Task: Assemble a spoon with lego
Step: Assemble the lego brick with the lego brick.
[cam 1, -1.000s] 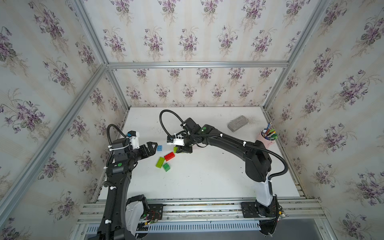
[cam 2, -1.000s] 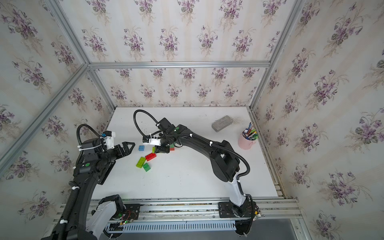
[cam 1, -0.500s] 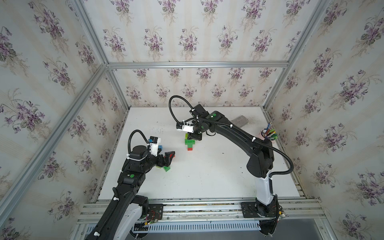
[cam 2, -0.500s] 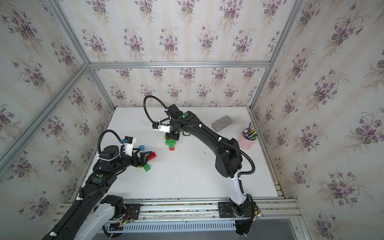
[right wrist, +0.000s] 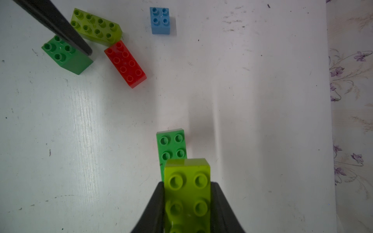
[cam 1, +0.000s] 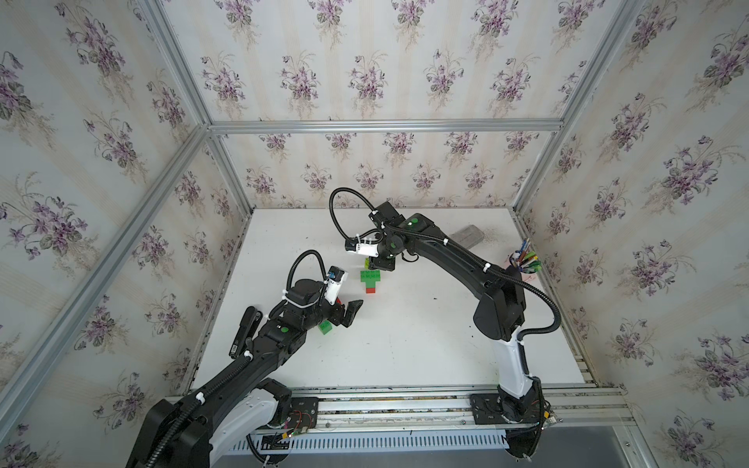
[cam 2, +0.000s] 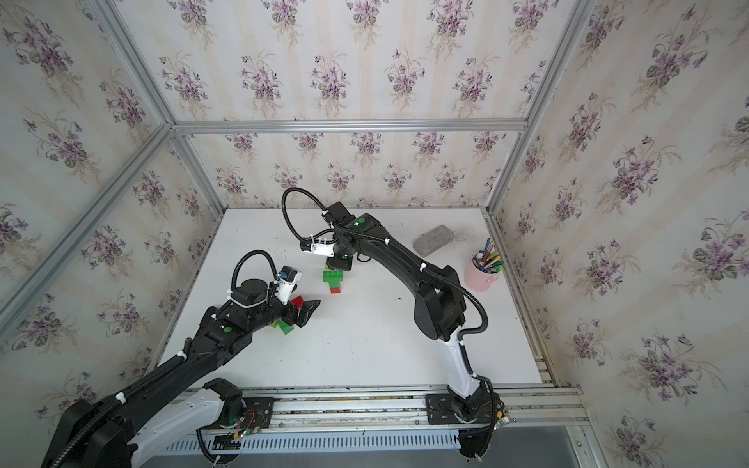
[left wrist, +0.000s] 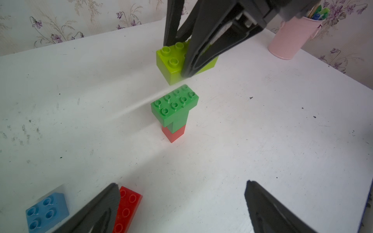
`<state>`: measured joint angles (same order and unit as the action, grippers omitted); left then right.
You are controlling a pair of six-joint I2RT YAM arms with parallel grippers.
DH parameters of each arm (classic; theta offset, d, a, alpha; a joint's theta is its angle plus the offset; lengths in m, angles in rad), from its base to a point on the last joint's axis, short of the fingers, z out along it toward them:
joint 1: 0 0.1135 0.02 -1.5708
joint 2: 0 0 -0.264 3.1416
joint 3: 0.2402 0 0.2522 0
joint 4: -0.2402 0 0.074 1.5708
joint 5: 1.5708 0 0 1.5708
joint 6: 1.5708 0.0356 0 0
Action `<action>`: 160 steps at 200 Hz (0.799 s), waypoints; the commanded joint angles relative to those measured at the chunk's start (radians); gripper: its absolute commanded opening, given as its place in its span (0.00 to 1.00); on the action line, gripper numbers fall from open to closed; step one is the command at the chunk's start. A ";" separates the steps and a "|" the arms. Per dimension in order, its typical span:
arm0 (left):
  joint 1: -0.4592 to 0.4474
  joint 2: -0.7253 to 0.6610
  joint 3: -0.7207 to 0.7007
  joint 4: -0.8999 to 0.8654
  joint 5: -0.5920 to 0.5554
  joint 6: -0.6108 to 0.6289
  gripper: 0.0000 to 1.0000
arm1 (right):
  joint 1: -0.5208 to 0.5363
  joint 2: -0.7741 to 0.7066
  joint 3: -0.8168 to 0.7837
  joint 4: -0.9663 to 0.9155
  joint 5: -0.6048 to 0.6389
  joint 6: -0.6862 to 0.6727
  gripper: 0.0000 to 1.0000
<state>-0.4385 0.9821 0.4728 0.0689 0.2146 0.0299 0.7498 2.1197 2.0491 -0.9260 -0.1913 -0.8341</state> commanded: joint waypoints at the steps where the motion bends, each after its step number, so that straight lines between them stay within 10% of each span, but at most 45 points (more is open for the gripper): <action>1: 0.000 0.017 0.015 0.051 -0.001 0.040 0.99 | -0.001 0.008 0.007 -0.029 -0.044 -0.021 0.24; 160: 0.045 -0.005 0.069 -0.142 -0.014 0.171 0.99 | -0.033 0.026 -0.031 -0.030 -0.120 -0.068 0.24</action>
<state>-0.4004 0.9752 0.5320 -0.0696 0.1864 0.1848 0.7197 2.1407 2.0174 -0.9482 -0.2806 -0.8875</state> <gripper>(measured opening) 0.993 0.299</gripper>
